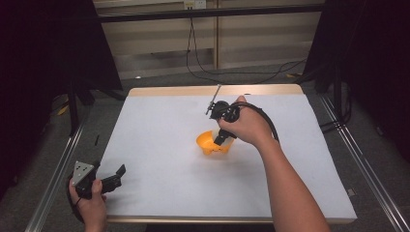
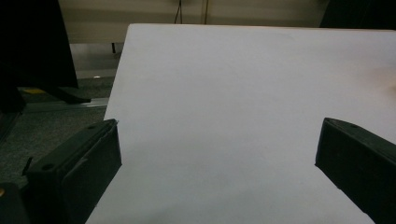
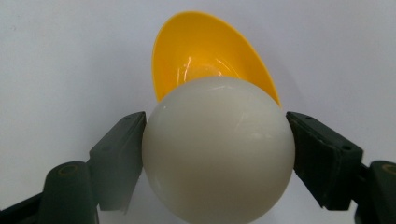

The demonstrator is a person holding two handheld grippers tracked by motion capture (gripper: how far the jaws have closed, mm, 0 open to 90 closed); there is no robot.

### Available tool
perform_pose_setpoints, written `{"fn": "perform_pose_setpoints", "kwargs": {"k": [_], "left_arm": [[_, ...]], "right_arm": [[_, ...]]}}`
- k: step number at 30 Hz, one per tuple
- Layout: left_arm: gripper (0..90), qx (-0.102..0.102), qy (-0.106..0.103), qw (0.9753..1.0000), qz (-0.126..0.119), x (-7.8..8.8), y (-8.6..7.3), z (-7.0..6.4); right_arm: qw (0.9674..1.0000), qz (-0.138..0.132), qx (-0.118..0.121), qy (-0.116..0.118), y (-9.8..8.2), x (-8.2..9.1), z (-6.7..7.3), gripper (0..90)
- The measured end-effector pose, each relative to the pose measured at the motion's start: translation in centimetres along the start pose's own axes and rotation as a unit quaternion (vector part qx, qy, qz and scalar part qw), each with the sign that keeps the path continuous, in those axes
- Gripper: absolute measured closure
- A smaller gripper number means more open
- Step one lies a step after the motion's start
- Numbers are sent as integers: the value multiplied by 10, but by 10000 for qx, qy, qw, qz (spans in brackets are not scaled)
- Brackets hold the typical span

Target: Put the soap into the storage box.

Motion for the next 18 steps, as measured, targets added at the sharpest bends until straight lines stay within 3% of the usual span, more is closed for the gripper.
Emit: {"fn": "perform_pose_setpoints", "kwargs": {"k": [5, 8, 18], "left_arm": [[0, -7, 4, 10000, -4, 0, 0, 0], [0, 8, 7, 10000, -11, 0, 0, 0], [0, 9, -1, 10000, -14, 0, 0, 0]], "right_arm": [[10000, 12, -83, 18, 7, -6, 1, 233], [10000, 35, 43, 8, 10, -10, -1, 233], [9999, 164, 23, 2, 13, -21, -2, 233]]}}
Point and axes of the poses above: each handheld gripper's, and its own axes: x roughly backward along the jaws, y roughly out of its top, z roughly to its left, the point moved 8 cm from there along -x, roughly forward along the jaws, and after that the axes turned 3 degrees about x, right-handed, at the moved point
